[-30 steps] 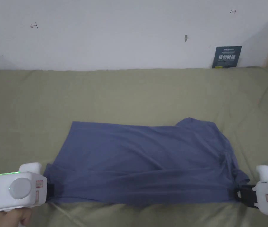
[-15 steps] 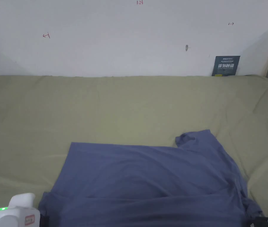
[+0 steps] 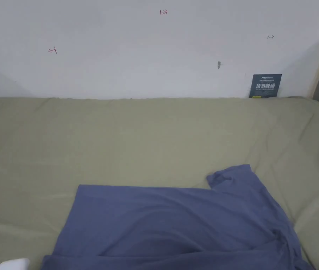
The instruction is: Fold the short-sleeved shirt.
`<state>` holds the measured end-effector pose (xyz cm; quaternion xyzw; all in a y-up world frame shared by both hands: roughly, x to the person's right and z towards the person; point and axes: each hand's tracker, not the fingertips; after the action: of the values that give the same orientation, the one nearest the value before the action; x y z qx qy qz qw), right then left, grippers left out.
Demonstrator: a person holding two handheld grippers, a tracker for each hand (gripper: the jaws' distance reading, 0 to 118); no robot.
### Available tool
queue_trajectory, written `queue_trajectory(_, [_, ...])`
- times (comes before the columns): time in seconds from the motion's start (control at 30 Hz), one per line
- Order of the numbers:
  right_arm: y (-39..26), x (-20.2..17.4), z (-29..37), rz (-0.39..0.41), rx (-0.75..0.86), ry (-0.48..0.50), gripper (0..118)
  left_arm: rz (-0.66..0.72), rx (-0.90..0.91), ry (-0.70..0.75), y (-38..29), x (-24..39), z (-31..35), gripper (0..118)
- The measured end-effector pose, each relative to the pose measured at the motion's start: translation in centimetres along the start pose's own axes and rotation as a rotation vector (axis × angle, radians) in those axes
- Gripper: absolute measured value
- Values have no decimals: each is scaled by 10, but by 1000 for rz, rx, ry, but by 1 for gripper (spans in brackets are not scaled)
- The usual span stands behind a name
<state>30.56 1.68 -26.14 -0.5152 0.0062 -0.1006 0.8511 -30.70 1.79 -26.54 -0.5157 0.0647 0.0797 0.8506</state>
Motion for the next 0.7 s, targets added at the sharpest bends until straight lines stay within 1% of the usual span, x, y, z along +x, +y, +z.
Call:
queue_trajectory(0.03, [5, -2, 4, 9, 23, -17, 118, 7, 4, 8, 6, 0, 1, 118])
queue_trajectory(0.07, [12, -5, 8, 21, 50, -36, 115, 9, 33, 11, 14, -1, 4, 118])
queue_trajectory(0.1, [22, -7, 12, 30, 70, -47, 106, -1, 60, -2, 25, -2, 6, 117])
queue_trajectory(0.13, [31, -10, 16, 31, 95, -35, 89, -2, 69, -1, 36, 0, 4, 114])
queue_trajectory(0.17, [42, -15, 18, 38, 127, -22, 89, 5, 70, -7, 49, 2, 2, 114])
queue_trajectory(0.2, [54, -21, 18, 43, 144, -16, 82, 9, 81, -37, 64, 5, 0, 111])
queue_trajectory(0.23, [68, -26, 16, 44, 161, -13, 64, 13, 105, -90, 85, -1, -11, 101])
queue_trajectory(0.27, [76, -27, 9, 53, 179, -16, 29, 12, 110, -84, 100, 4, -19, 52])
queue_trajectory(0.3, [90, -32, 2, 74, 199, -33, 6, 18, 113, -82, 116, 11, -29, 6])
queue_trajectory(0.33, [104, -37, -5, 90, 204, -40, 1, 7, 116, -53, 133, 19, -38, 4])
queue_trajectory(0.43, [140, -51, -33, 139, 180, -41, 1, -37, 127, -58, 183, 34, -69, 4])
queue_trajectory(0.47, [149, -53, -42, 159, 163, -45, 1, -42, 127, -60, 197, 39, -79, 7])
queue_trajectory(0.5, [158, -55, -52, 172, 149, -48, 1, -36, 117, -49, 212, 39, -93, 32])
queue_trajectory(0.53, [166, -57, -63, 181, 139, -50, 1, -46, 75, -29, 225, 43, -109, 80])
queue_trajectory(0.57, [172, -57, -71, 187, 131, -55, 1, -60, 17, -22, 234, 45, -125, 118])
queue_trajectory(0.6, [178, -58, -79, 197, 121, -59, 1, -53, 0, -39, 240, 46, -128, 114])
queue_trajectory(0.63, [182, -57, -86, 202, 114, -60, 1, -63, 2, -13, 248, 35, -147, 113])
queue_trajectory(0.67, [186, -57, -92, 201, 109, -62, 1, -88, -32, -7, 255, 34, -156, 113])
queue_trajectory(0.7, [190, -55, -98, 199, 98, -60, 1, -90, -18, 2, 259, 33, -164, 113])
